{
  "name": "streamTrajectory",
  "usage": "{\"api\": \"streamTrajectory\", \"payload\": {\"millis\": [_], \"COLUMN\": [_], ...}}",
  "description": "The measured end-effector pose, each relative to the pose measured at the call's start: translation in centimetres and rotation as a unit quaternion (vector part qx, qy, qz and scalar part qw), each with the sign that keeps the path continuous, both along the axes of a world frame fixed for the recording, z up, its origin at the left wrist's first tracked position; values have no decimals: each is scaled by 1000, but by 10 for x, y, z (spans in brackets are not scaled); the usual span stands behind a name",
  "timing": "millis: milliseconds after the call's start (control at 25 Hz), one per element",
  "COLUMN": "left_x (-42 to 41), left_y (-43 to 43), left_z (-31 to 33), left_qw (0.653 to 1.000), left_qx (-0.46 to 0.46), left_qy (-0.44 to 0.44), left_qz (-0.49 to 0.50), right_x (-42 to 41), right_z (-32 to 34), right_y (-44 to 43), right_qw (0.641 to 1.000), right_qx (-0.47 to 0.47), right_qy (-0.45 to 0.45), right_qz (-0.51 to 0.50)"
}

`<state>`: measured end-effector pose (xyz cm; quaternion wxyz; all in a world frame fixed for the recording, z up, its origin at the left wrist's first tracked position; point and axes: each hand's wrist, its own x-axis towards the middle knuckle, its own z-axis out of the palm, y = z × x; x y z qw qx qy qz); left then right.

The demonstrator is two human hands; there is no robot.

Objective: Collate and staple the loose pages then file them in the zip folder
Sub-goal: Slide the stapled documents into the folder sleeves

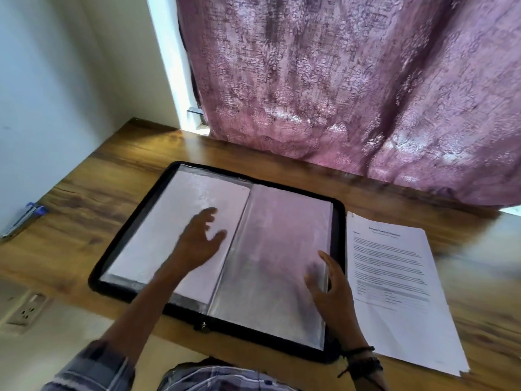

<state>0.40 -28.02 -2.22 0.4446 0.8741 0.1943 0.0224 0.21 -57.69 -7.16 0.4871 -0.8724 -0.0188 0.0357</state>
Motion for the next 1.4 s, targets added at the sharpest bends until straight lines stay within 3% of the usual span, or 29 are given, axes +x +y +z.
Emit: {"api": "streamTrajectory", "payload": {"millis": [160, 280, 440, 680, 840, 960, 1160, 1400], "left_x": [6, 12, 21, 19, 15, 12, 11, 14], "left_y": [-92, -144, -193, -234, -250, -256, -263, -256], "left_z": [-7, -13, -16, -21, -27, -30, -34, -37], "left_qw": [984, 969, 957, 941, 948, 956, 959, 937], "left_qx": [-116, -148, -164, -234, -222, -203, -204, -307], "left_qy": [8, 20, 57, 131, 135, 113, 112, 139], "left_qz": [-136, -195, -232, -207, -185, -178, -161, -88], "right_x": [-10, -18, -21, -19, -14, -6, -2, -12], "right_z": [6, 4, -1, -13, -21, -23, -34, -44], "right_y": [-48, -73, -103, -150, -177, -201, -212, -198], "right_qw": [995, 990, 986, 977, 953, 946, 956, 958], "right_qx": [-42, 9, 1, -134, -224, -215, -202, -219], "right_qy": [13, 12, -32, 12, 14, 23, -13, 23], "right_qz": [-95, -143, -161, -166, -204, -243, -214, -183]}}
